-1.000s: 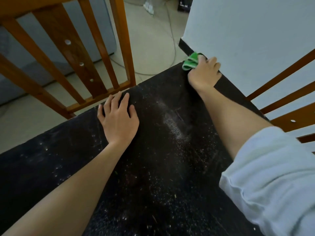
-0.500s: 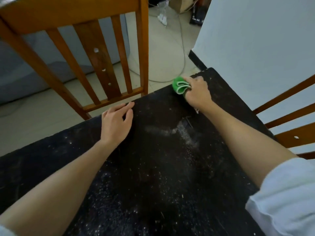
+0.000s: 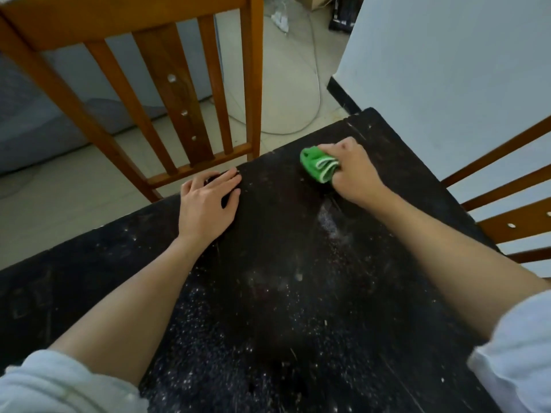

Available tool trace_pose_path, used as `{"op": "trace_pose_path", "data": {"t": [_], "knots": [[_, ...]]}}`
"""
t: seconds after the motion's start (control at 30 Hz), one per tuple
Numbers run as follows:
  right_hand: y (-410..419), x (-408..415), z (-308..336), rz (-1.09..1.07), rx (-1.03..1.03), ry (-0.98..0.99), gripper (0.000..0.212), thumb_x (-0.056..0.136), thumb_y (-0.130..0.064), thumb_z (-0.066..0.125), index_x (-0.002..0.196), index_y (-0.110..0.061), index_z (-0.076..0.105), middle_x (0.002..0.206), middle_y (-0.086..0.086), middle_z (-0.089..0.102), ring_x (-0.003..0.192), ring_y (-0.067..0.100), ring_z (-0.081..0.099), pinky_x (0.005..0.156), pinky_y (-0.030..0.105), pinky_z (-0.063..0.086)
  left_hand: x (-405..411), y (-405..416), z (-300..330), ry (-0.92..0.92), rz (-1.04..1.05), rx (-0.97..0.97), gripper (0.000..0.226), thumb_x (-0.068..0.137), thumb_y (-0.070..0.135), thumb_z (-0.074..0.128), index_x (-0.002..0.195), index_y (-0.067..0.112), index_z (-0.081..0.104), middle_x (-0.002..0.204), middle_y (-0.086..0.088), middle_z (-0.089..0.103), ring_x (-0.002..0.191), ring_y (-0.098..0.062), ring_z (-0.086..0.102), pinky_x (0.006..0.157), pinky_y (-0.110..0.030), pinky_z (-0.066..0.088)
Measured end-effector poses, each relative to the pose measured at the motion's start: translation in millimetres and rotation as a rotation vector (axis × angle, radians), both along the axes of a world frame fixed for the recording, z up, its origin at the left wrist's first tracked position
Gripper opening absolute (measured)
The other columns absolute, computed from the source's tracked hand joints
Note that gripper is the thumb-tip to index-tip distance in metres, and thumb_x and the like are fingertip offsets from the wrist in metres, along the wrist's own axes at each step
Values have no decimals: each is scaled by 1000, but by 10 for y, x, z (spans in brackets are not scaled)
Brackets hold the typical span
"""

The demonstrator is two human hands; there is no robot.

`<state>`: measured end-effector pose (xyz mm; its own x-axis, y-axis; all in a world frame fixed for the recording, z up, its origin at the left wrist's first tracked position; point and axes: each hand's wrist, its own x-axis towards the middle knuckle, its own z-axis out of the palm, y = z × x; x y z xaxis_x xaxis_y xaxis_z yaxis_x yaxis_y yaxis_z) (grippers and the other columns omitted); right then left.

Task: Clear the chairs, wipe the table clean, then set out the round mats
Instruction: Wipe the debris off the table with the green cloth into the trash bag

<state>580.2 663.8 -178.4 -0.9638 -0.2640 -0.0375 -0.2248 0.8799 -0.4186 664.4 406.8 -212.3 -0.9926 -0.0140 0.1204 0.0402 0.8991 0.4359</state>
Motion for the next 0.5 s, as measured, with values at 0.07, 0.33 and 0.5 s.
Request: {"op": "trace_pose_path", "data": {"t": [0.07, 0.33, 0.5], "knots": [[37, 41, -49, -146, 120, -31, 59, 76, 2, 45, 129, -23, 52, 119, 16, 46, 110, 37, 43, 95, 46, 40, 1, 1, 8, -1, 2, -7, 34, 94, 27, 52, 127, 23, 57, 135, 6, 54, 129, -21, 41, 107, -44, 25], [-272, 1607, 212, 632, -160, -476, 44, 85, -9, 44, 123, -27, 57, 106, 3, 47, 100, 20, 44, 85, 30, 40, 30, 48, 44, -11, 0, -95, 35, 95, 28, 48, 128, 21, 56, 137, 3, 52, 131, -24, 39, 108, -45, 23], [212, 538, 4, -23, -1, -50, 51, 79, -12, 44, 127, -25, 55, 109, 14, 51, 103, 34, 51, 90, 40, 46, 106, 225, 21, -116, 79, -113, 43, 99, 37, 36, 140, 25, 41, 150, 5, 34, 143, -21, 20, 116, -46, 7]]}}
